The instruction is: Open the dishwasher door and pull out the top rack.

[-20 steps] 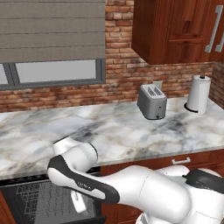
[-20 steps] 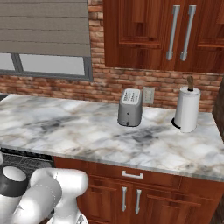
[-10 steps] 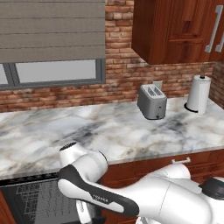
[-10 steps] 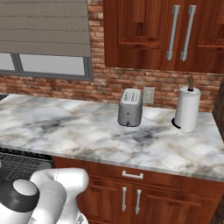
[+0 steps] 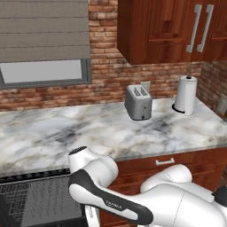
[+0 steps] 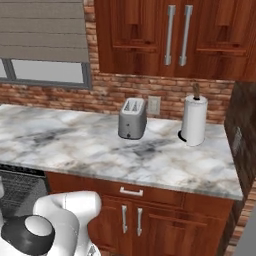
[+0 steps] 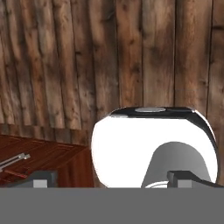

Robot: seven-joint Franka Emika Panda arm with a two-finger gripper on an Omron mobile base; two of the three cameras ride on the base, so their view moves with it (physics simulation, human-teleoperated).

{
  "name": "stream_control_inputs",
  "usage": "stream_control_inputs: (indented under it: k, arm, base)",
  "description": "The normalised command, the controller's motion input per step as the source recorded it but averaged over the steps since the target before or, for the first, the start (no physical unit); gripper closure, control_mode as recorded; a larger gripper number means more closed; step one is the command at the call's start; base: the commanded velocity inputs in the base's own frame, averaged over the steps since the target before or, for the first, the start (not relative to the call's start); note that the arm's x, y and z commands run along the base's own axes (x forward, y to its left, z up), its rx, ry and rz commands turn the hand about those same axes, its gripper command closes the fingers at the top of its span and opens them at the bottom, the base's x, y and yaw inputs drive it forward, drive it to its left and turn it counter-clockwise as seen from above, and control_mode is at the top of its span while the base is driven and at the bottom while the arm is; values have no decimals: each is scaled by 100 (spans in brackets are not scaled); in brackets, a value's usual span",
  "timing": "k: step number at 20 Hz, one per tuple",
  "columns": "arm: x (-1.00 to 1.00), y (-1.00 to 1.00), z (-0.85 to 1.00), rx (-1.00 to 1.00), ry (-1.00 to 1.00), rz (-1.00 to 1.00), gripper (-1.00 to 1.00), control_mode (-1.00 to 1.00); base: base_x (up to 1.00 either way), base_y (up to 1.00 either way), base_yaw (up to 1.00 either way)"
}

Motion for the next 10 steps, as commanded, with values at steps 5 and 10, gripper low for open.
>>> stream_control_inputs:
  k: [5, 10]
  arm:
    - [0, 0, 0, 0, 0, 0, -100, 100]
    - [0, 0, 0, 0, 0, 0, -100, 100]
  base:
    - [-49, -42, 12]
    - [-21, 1, 42]
